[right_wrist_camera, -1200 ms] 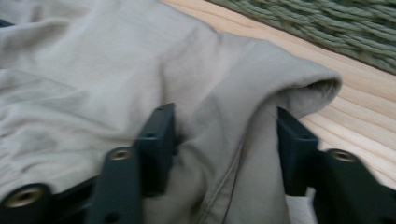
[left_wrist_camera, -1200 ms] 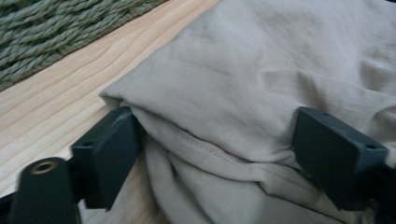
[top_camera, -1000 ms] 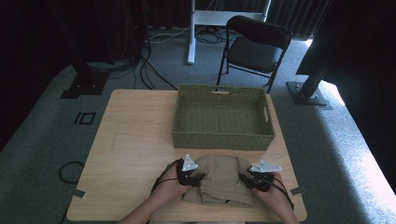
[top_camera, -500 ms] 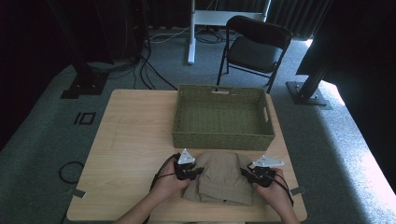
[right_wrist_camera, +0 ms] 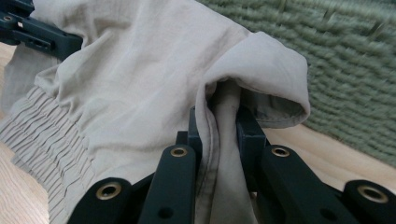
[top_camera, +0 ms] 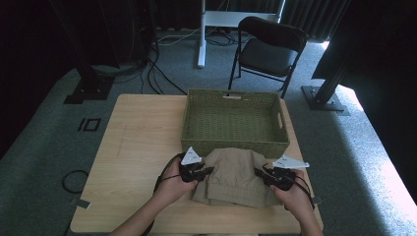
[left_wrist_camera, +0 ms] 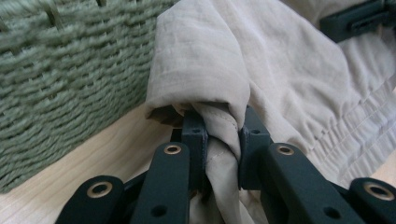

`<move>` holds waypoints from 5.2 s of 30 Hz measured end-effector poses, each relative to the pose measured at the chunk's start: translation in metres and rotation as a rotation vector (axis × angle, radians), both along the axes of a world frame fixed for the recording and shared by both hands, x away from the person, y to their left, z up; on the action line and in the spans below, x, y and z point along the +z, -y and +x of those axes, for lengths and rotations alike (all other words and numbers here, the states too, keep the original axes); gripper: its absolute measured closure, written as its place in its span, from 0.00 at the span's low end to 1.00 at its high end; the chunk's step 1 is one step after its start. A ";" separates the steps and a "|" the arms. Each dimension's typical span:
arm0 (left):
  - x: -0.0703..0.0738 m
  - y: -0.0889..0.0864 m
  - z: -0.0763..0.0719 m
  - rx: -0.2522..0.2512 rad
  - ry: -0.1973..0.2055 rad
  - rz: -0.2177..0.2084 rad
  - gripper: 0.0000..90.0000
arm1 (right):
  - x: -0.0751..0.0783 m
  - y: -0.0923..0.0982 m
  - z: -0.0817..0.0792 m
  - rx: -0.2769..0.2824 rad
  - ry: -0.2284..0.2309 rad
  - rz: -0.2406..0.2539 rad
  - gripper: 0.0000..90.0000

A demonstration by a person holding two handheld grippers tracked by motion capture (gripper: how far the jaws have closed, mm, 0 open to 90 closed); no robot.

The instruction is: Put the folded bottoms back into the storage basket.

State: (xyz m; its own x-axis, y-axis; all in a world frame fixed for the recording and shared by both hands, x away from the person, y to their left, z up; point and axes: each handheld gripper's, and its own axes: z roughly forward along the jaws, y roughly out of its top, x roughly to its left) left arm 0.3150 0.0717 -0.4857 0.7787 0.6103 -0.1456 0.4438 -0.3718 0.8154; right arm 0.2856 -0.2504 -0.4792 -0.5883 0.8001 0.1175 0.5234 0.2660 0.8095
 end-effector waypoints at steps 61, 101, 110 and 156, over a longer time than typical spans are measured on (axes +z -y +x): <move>0.138 -0.014 0.095 0.062 0.134 -0.107 0.88 | 0.122 0.002 0.099 -0.030 0.125 0.166 0.89; 0.068 0.012 0.189 0.164 0.042 -0.095 0.88 | 0.056 0.004 0.208 -0.219 -0.020 0.096 0.89; 0.042 0.020 0.198 0.171 0.028 -0.071 0.88 | 0.036 0.006 0.220 -0.256 -0.049 0.066 0.89; 0.006 0.034 0.216 0.262 0.034 0.075 0.23 | 0.005 -0.007 0.248 -0.252 -0.022 -0.030 0.19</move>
State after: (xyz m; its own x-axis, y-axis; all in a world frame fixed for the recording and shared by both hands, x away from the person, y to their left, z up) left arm 0.5309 0.0375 -0.4795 0.5962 0.7999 -0.0689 0.5056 -0.3074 0.8062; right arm 0.5333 -0.2433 -0.4744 -0.3673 0.9245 0.1023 0.5935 0.1483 0.7910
